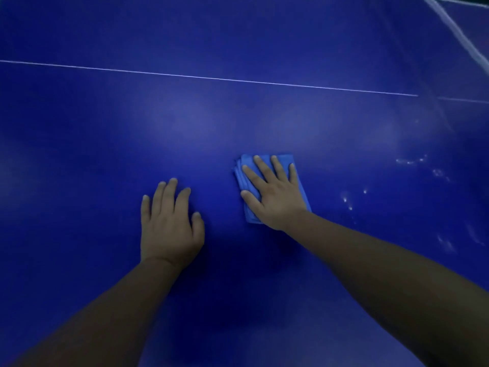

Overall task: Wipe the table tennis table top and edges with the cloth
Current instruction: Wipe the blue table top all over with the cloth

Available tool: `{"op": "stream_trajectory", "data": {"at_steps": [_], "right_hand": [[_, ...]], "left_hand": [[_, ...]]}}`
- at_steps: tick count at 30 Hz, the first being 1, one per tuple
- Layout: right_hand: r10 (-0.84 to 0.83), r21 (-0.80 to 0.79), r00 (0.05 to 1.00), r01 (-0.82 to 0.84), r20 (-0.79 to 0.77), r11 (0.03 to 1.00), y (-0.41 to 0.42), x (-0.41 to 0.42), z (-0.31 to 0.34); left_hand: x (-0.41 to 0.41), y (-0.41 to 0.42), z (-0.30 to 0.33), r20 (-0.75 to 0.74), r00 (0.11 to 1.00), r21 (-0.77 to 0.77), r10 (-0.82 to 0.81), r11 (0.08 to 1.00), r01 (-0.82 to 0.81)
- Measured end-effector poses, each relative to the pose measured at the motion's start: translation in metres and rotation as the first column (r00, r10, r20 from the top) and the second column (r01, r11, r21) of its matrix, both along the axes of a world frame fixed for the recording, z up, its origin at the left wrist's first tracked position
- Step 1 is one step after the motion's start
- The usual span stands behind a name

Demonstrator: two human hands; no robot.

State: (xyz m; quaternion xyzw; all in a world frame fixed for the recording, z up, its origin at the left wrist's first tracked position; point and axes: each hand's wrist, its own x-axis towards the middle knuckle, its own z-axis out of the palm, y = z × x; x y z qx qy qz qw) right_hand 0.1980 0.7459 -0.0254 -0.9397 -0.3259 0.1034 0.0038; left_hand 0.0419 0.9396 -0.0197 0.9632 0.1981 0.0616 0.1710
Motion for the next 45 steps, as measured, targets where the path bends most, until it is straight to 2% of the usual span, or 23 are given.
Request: {"op": "stream_trajectory", "data": {"at_steps": [5,9,11,14,16,17,19,22,25,27,29,32,34,35,36,39,41,45], "right_hand": [[-0.022,0.039,0.999,0.021,0.022,0.999,0.025,0.056,-0.004],[0.043,0.02,0.999,-0.043,0.019,0.999,0.031,0.108,-0.006],[-0.049,-0.008,0.998,0.05,0.046,0.999,0.017,0.145,-0.006],[-0.323,-0.002,0.945,0.323,0.055,0.946,-0.025,0.184,-0.004],[-0.384,0.004,0.92,0.385,0.084,0.923,-0.034,0.183,-0.006],[-0.344,0.019,0.934,0.344,0.1,0.939,-0.022,0.176,-0.008],[-0.156,0.089,0.985,0.148,0.081,0.985,0.026,0.154,-0.013],[0.107,0.15,0.994,-0.111,0.037,0.982,0.12,0.134,-0.015],[0.127,0.091,0.991,-0.123,-0.038,0.988,0.171,0.169,-0.006],[-0.01,0.034,1.0,0.009,0.016,0.999,0.16,0.211,-0.008],[-0.273,0.053,0.96,0.27,0.059,0.961,0.117,0.248,-0.011],[-0.604,0.094,0.795,0.598,0.06,0.796,0.032,0.275,-0.009],[-0.703,0.103,0.71,0.698,0.031,0.709,0.003,0.273,-0.007],[-0.693,0.101,0.719,0.687,0.043,0.719,0.003,0.269,-0.008],[-0.636,0.093,0.769,0.63,0.061,0.771,0.011,0.264,-0.009],[-0.257,0.062,0.965,0.255,0.045,0.965,0.051,0.262,-0.008],[-0.112,0.02,0.993,0.111,0.046,0.994,0.055,0.284,-0.004],[-0.296,-0.034,0.954,0.298,0.054,0.954,-0.013,0.344,0.001]], "left_hand": [[0.088,-0.014,-0.007,-0.01,0.998,-0.04,0.055,0.998,-0.056],[0.105,-0.019,-0.015,-0.092,0.993,-0.028,0.074,0.997,-0.077],[0.107,-0.019,-0.018,-0.12,0.991,-0.01,0.064,0.998,-0.066],[0.107,-0.018,-0.02,-0.124,0.991,0.005,0.056,0.998,-0.056],[0.106,-0.018,-0.022,-0.095,0.994,0.013,0.051,0.999,-0.05],[0.107,-0.018,-0.024,-0.074,0.996,0.019,0.051,0.999,-0.05],[0.107,-0.019,-0.025,-0.044,0.998,0.028,0.052,0.998,-0.05],[0.107,-0.017,-0.027,-0.007,0.998,0.043,0.058,0.997,-0.058],[0.108,-0.017,-0.029,-0.033,0.999,0.074,0.038,0.997,-0.035],[0.109,-0.017,-0.03,-0.048,0.998,0.08,0.034,0.996,-0.03],[0.108,-0.017,-0.029,-0.059,0.998,0.088,0.025,0.996,-0.02],[0.108,-0.016,-0.028,-0.07,0.997,0.077,0.019,0.997,-0.014],[0.108,-0.017,-0.027,-0.089,0.996,0.068,0.021,0.998,-0.014],[0.109,-0.017,-0.026,-0.094,0.995,0.066,0.02,0.998,-0.014],[0.109,-0.016,-0.026,-0.096,0.995,0.066,0.018,0.998,-0.012],[0.109,-0.016,-0.026,-0.094,0.995,0.075,0.013,0.997,-0.006],[0.108,-0.016,-0.027,-0.088,0.996,0.082,0.023,0.997,-0.015],[0.11,-0.017,-0.026,-0.095,0.995,0.077,0.034,0.997,-0.027]]}}
